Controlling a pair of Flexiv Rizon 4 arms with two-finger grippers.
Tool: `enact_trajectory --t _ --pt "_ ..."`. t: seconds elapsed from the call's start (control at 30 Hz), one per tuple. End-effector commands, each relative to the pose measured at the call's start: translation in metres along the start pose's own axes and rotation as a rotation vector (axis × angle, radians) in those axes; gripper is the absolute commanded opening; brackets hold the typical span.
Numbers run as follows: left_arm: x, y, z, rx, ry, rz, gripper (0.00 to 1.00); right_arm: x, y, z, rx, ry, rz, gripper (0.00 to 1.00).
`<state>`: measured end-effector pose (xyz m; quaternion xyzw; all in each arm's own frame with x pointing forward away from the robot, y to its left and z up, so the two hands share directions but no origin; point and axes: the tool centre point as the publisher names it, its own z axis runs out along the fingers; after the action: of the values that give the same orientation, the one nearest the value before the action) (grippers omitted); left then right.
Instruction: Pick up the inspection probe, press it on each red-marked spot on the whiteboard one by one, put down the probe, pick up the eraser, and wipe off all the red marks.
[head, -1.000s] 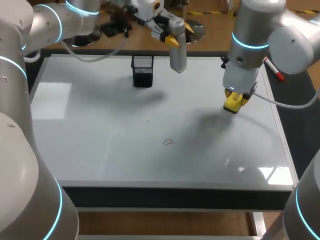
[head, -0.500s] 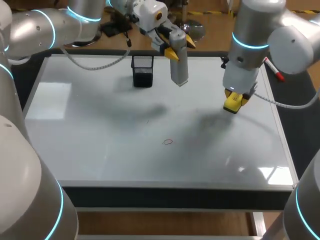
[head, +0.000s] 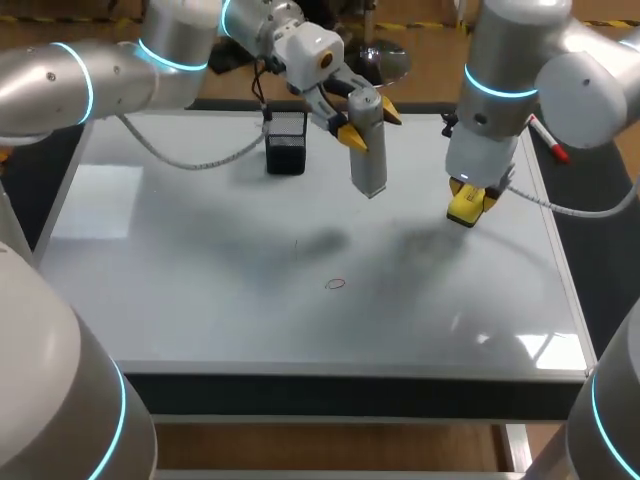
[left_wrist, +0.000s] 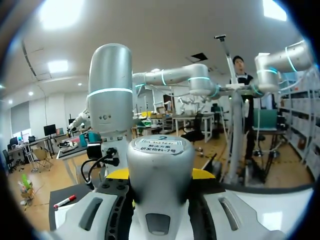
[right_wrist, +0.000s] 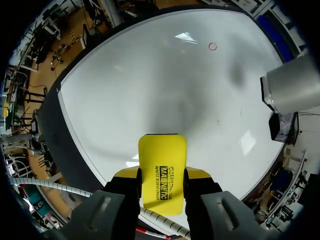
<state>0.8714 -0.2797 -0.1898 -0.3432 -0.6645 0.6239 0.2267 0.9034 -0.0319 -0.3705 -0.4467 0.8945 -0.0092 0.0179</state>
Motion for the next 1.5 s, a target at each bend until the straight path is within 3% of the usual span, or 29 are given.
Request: enact_trajectory --t 0.03,0.77,1.07,1.5 --pt "0.011 -0.008 0.008 -0.021 -0.212 0.005 0.00 0.000 -0.001 -0.001 0.002 0.002 -0.002 0.00" --pt "0.065 0.005 0.025 0.000 -0.089 -0.068 0.00 0.000 -0.001 -0.001 0.002 0.002 -0.002 0.00" --pt "0.090 0.021 0.029 0.032 -0.042 -0.108 0.00 0.000 -0.001 -0.001 0.002 0.002 -0.002 0.00" --pt "0.095 0.042 0.042 0.070 0.011 -0.134 0.00 0.000 -0.001 -0.001 0.002 0.002 -0.002 0.00"
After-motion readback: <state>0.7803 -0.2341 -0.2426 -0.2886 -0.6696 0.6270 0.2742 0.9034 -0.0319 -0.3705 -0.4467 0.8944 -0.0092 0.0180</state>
